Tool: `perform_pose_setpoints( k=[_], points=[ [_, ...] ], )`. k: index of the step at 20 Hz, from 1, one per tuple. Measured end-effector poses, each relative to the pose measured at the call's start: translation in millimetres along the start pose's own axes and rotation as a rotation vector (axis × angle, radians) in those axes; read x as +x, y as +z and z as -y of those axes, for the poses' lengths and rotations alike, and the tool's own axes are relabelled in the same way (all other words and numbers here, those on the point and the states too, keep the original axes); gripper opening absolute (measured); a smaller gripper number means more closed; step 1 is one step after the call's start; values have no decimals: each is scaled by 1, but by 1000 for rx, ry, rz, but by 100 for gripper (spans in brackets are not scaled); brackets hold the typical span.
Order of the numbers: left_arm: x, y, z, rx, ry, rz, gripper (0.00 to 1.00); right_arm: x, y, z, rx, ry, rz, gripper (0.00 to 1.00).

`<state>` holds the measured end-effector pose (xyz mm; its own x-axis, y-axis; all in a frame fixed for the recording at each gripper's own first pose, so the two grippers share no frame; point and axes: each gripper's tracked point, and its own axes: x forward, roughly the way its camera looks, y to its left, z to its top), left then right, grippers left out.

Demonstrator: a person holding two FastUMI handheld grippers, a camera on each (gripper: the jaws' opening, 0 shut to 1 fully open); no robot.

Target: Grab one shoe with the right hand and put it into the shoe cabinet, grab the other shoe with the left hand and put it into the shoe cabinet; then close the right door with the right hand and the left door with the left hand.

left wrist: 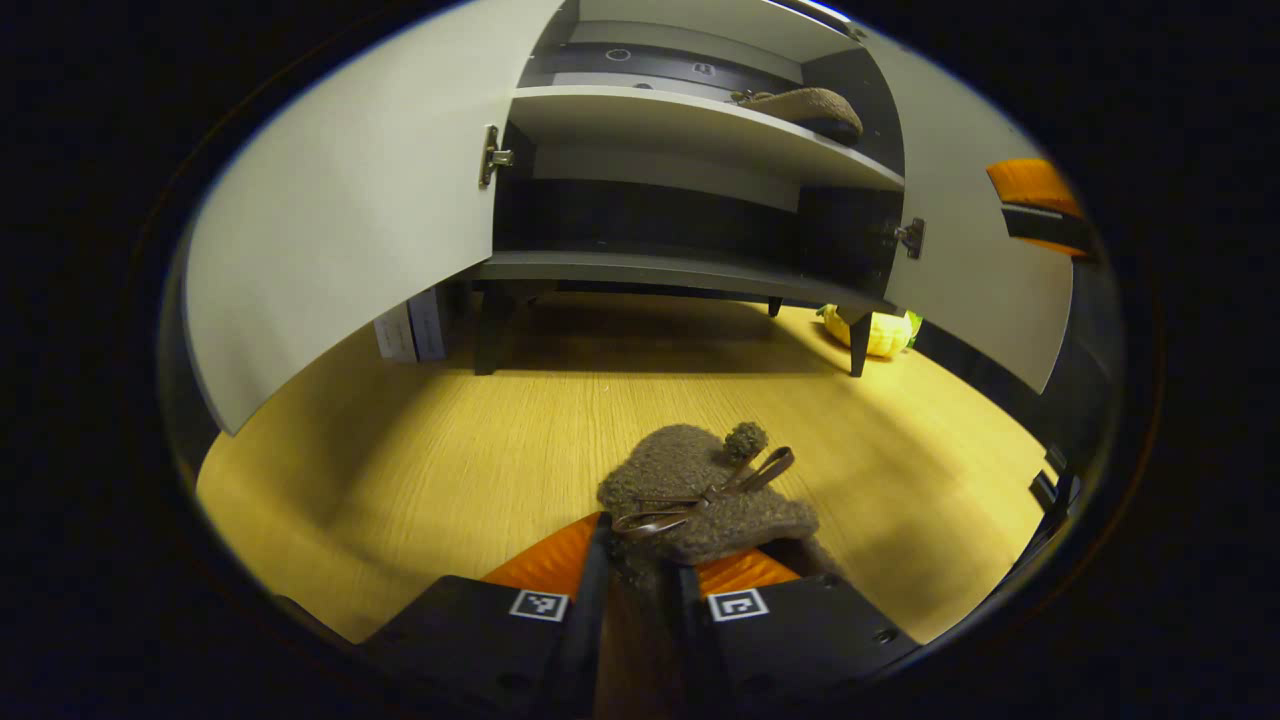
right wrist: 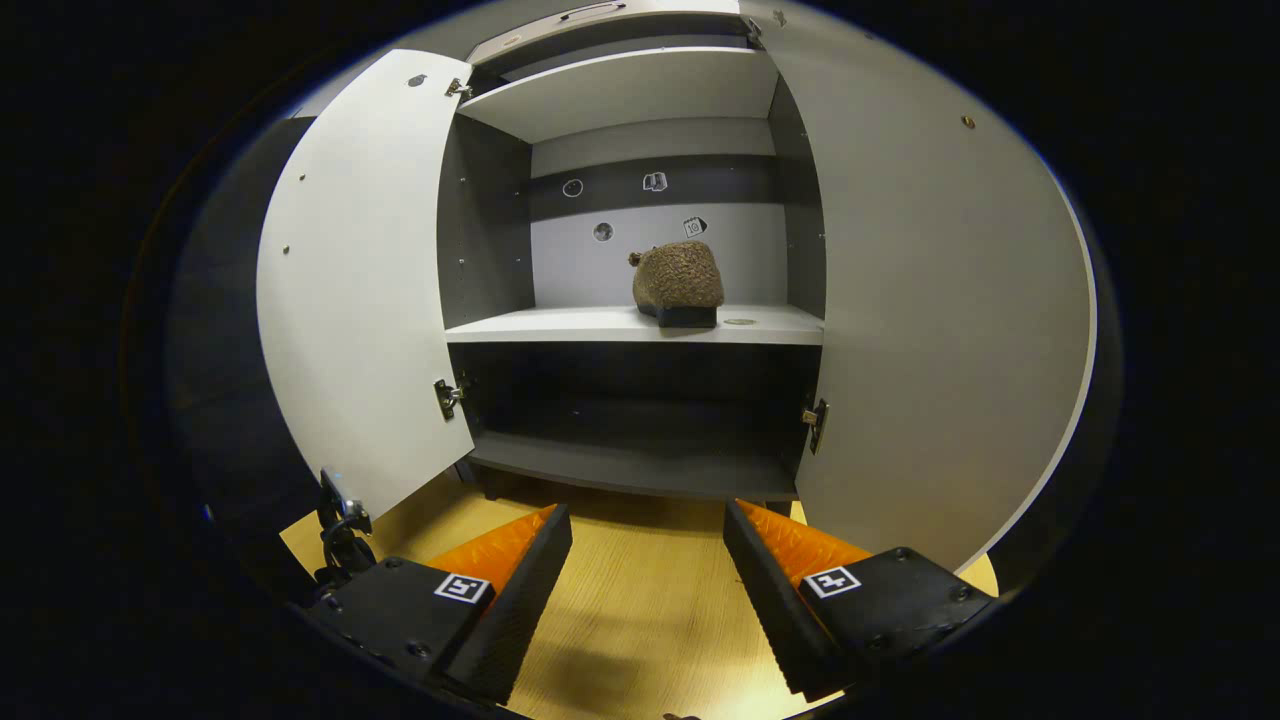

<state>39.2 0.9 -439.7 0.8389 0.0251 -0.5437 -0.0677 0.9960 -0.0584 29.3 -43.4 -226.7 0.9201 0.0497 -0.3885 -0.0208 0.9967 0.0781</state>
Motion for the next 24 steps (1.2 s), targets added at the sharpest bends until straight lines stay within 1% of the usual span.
perform_pose_setpoints(
  k=[1, 3, 5, 7, 9, 12, 14, 17, 20, 22, 24],
  points=[
    [2, 1, -1, 19, 0, -3, 27, 2, 1, 3, 0, -5, 0, 98],
    [2, 1, -3, 39, -3, -2, 13, 6, -3, 7, 4, -16, -12, 98],
    [1, 2, -3, 40, -17, -3, 7, 8, -6, 7, 20, -20, -25, 98],
    [-3, 6, -4, 30, -21, -10, 6, 7, -7, 5, 24, -18, -31, 98],
    [-14, 22, -6, 37, -15, 10, 6, 3, -4, 2, 13, -22, -33, 98],
    [-44, 69, -7, 35, -14, 71, 6, -7, 14, -6, 11, -24, -8, 98],
    [-66, 104, -9, 28, 1, 108, 6, -10, 27, -10, 12, -19, 6, 98],
    [-97, 159, -8, 12, 32, 174, 5, -11, 47, -22, 0, 31, 12, 98],
    [-118, 209, -4, 8, 86, 226, 6, -7, 71, -32, -28, 108, 26, 98],
    [-128, 239, 2, 11, 127, 250, 6, -3, 85, -39, -52, 174, 37, 98],
    [-131, 270, 10, 14, 161, 277, 6, -1, 97, -50, -78, 257, 49, 98]
  ],
)
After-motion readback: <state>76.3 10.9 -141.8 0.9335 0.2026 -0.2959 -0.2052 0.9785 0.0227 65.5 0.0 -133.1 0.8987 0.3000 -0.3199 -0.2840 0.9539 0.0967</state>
